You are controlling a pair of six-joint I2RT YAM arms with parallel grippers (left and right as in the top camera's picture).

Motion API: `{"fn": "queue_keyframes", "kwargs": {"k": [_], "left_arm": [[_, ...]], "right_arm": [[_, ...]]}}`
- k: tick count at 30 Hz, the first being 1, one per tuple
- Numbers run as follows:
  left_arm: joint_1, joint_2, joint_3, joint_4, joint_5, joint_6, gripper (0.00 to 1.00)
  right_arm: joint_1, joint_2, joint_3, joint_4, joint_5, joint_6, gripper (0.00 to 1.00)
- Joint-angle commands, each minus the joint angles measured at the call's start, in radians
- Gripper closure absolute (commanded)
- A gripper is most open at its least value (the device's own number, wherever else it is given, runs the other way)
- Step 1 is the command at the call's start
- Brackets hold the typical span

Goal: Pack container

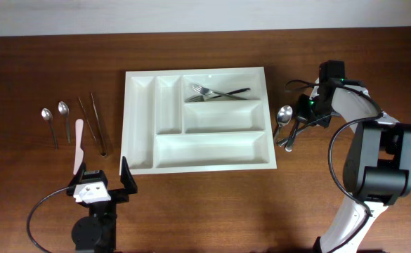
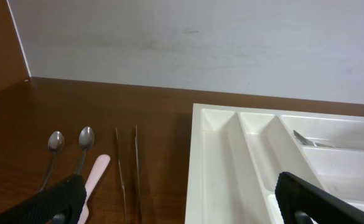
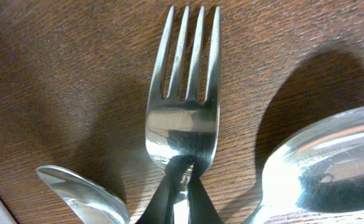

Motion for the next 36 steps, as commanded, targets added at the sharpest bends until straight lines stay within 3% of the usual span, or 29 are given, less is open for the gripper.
{"fn": "queue_keyframes", "kwargs": {"k": [1, 13, 16, 20, 24, 29, 36], "left_arm": [[-0.005, -0.008, -0.007, 0.002, -0.007, 0.009, 0.01], [-0.005, -0.008, -0.007, 0.002, -0.007, 0.009, 0.01], [-0.005, -0.008, -0.007, 0.002, -0.007, 0.009, 0.01], [-0.005, -0.008, -0.007, 0.002, -0.007, 0.009, 0.01], [-0.005, -0.008, -0.007, 0.002, -0.007, 0.009, 0.01], [-0.005, -0.008, -0.007, 0.002, -0.007, 0.009, 0.01], [-0.005, -0.008, -0.007, 0.002, -0.007, 0.009, 0.01]], "right_arm": [[0.003, 0.009, 0.016, -0.005, -0.002, 0.005, 0.96], [0.007, -0.081, 0.228, -0.158, 0.005, -0.007, 0.96], [0.035, -0.115, 0.319, -0.221, -0.026, -0.084, 0.96], [0.126, -0.146, 0.455, -0.292, -0.05, -0.316, 0.96], [0.259, -0.147, 0.563, -0.358, 0.003, -0.66, 0.96], [0.4, -0.127, 0.567, -0.352, 0.025, -1.057, 0.96], [0.471, -0.023, 0.566, -0.298, 0.021, -1.413, 0.96]]}}
